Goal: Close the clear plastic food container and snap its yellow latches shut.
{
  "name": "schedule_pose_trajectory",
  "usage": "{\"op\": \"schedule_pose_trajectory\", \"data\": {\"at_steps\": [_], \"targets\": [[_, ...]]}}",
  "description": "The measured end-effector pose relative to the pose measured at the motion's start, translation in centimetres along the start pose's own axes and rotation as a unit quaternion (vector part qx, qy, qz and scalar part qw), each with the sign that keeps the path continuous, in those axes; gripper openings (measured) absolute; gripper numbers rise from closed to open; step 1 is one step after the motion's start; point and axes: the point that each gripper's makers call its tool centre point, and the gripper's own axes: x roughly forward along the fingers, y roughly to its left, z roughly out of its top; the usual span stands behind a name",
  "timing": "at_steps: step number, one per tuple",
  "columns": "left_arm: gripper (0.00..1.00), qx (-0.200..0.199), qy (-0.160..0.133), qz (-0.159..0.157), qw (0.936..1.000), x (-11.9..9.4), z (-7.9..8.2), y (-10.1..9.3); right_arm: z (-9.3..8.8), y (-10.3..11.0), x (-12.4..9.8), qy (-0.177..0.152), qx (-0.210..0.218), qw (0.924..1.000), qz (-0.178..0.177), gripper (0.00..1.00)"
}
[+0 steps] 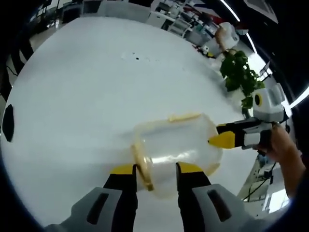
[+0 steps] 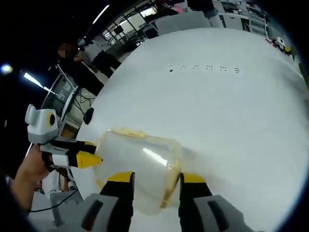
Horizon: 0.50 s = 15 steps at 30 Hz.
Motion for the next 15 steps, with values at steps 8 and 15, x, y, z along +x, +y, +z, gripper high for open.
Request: {"op": "schedule_pose_trajectory", "data": {"at_steps": [8, 15], "targets": [[0.32, 0.021, 0.011, -0.011, 0.9997, 0.0, -0.2, -0.3, -0.1, 0.3, -0.3, 0.012, -0.076, 0.9970, -0.003, 0.38], [0.27, 0.066, 0.023, -0.010, 0.9975, -1.0, 0.0, -0.2, -0.4, -0.1, -1.2, 0.042, -0.133, 0.9901, -0.015, 0.35]]}}
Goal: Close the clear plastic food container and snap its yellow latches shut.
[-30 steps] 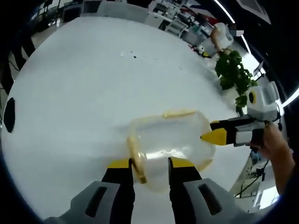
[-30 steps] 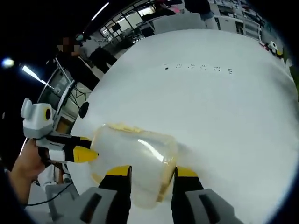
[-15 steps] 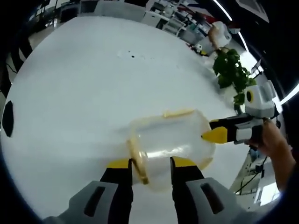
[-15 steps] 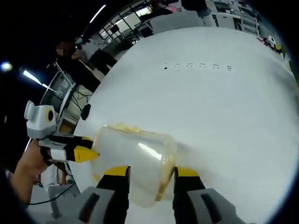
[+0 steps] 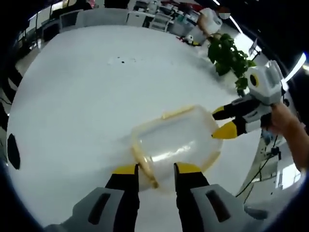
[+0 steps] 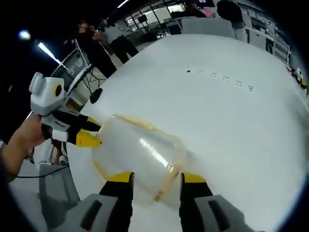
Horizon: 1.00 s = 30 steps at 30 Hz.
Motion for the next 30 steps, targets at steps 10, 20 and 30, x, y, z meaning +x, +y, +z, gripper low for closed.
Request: {"op": "schedule_pose_trajectory", "data": {"at_steps": [10, 20, 30], "targets": [[0.28, 0.164, 0.067, 0.035, 0.9835, -1.1, -0.5, 1.1, 1.0, 0.5, -0.8, 0.014, -0.106, 0.9942, -0.009, 0.35], [0.30, 0.219, 0.076, 0.017, 0.9725, -1.0, 0.8, 0.2, 0.8, 1.3, -1.0, 0.044, -0.170, 0.9845, -0.003, 0.32], [0.30, 0.288, 0.099, -0.002, 0.9524, -0.6, 0.9, -1.3, 1.0, 2.6, -0.9, 0.056, -0.237, 0.9696, 0.027, 0.31]]}}
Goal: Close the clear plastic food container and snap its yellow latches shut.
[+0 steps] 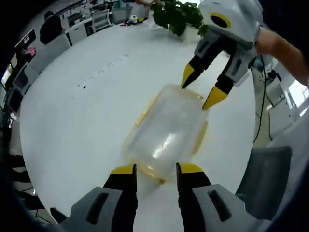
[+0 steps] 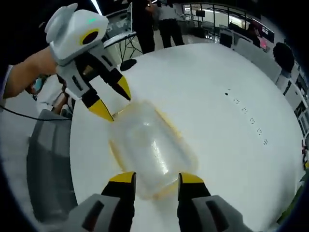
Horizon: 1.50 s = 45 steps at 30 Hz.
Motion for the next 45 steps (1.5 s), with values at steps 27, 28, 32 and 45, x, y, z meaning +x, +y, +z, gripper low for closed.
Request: {"op": "schedule_pose_trajectory", "data": {"at_steps": [27, 28, 32, 45], "targets": [[0.33, 0.215, 0.009, -0.034, 0.9760, 2.0, 2.0, -2.6, 2.3, 1.6, 2.2, 0.012, -0.187, 0.9818, 0.030, 0.31], [0.34, 0.214, 0.008, -0.034, 0.9762, 2.1, 2.1, -2.6, 2.5, 1.7, 2.4, 0.012, -0.191, 0.9809, 0.033, 0.31], [0.34, 0.209, 0.000, -0.033, 0.9774, 2.4, 2.8, -2.7, 3.1, 1.9, 2.9, 0.009, -0.196, 0.9799, 0.036, 0.31], [0.34, 0.220, -0.007, -0.038, 0.9747, 3.0, 2.7, -3.9, 4.3, 1.1, 3.4, -0.005, -0.202, 0.9788, 0.034, 0.32]]}}
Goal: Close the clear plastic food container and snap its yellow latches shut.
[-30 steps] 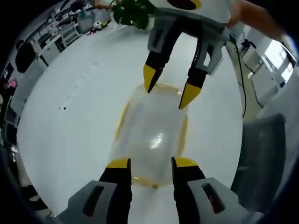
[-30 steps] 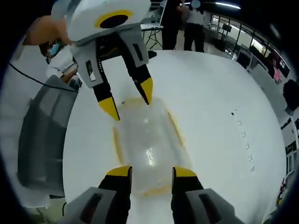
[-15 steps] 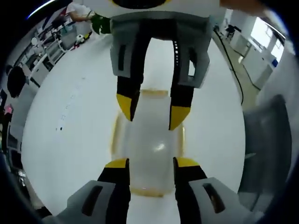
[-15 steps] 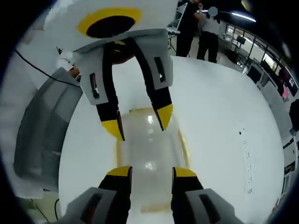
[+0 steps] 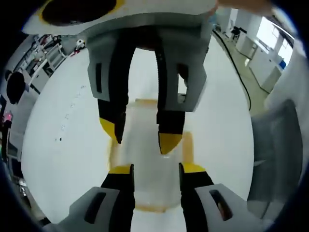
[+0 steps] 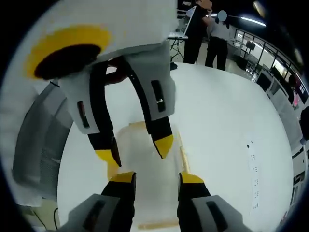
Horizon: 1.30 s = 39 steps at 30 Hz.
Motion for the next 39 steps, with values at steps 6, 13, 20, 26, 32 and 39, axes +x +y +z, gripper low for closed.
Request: {"op": "schedule_pose_trajectory", "data": {"at_steps": [6, 13, 20, 26, 32, 39], "targets": [[0.38, -0.001, 0.002, 0.004, 1.0000, 0.3, -0.1, -0.5, 0.4, -1.4, 0.0, 0.001, 0.001, 1.0000, -0.007, 0.33], [0.47, 0.022, -0.001, 0.022, 0.9995, 0.8, 0.2, -0.9, 0.7, -2.5, 0.4, 0.007, 0.005, 1.0000, -0.002, 0.37], [0.57, 0.061, 0.006, 0.062, 0.9962, 1.5, 0.1, -1.3, 0.0, -2.7, 0.9, 0.026, 0.000, 0.9996, 0.015, 0.38], [0.60, 0.095, 0.023, 0.095, 0.9906, 2.1, -0.2, -1.4, 0.0, -2.8, 0.8, 0.035, -0.005, 0.9990, 0.029, 0.38], [0.58, 0.108, 0.033, 0.114, 0.9870, 2.2, -0.3, -1.2, -0.2, -2.3, 1.0, 0.047, 0.013, 0.9969, 0.062, 0.33], [0.56, 0.123, 0.040, 0.136, 0.9823, 2.3, -0.6, -0.9, -0.1, -2.4, 1.2, 0.053, 0.003, 0.9959, 0.073, 0.33]]}}
